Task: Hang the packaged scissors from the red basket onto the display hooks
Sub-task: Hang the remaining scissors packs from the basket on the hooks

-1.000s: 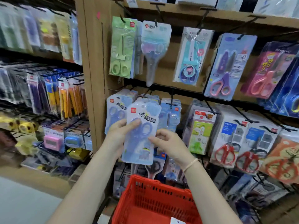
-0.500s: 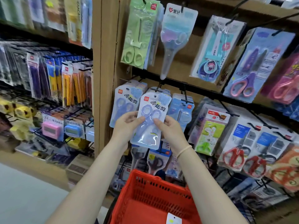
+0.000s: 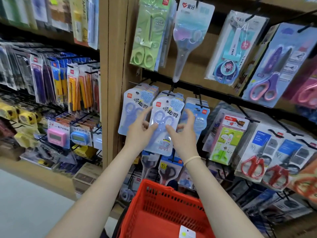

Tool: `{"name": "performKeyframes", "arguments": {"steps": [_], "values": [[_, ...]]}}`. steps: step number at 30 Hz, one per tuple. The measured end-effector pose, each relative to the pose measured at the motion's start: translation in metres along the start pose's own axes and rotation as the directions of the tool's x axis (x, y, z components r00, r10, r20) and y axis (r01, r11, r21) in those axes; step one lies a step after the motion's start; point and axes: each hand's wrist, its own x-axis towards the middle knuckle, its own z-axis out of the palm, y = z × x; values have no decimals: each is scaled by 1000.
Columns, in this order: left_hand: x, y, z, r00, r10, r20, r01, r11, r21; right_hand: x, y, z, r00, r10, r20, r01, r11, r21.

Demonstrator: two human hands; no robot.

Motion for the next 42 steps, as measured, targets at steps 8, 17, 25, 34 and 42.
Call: {"name": "performKeyframes", "arguments": {"steps": [8,17,25,34,42], "values": [[22,-13,13,990,71,123,-113,918,380,27,20,5,982,-98,162,131,970,-206],[-64,-56,22,969,231,86,-238,792,562,-55,77,-23,995,-101,19,102,989,-105],[-217,-205,55,932,-322,165,8,473,881,-188,285,-29,767,639,53,-630,767,-121],[-246,-247,77,966,-246,83,-21,244,970,-256,415,-15,304,944,124,-765,320,-559],[-248,-253,78,969,-231,89,-39,213,976,-269,442,10,207,974,-90,-812,119,-572]]}}
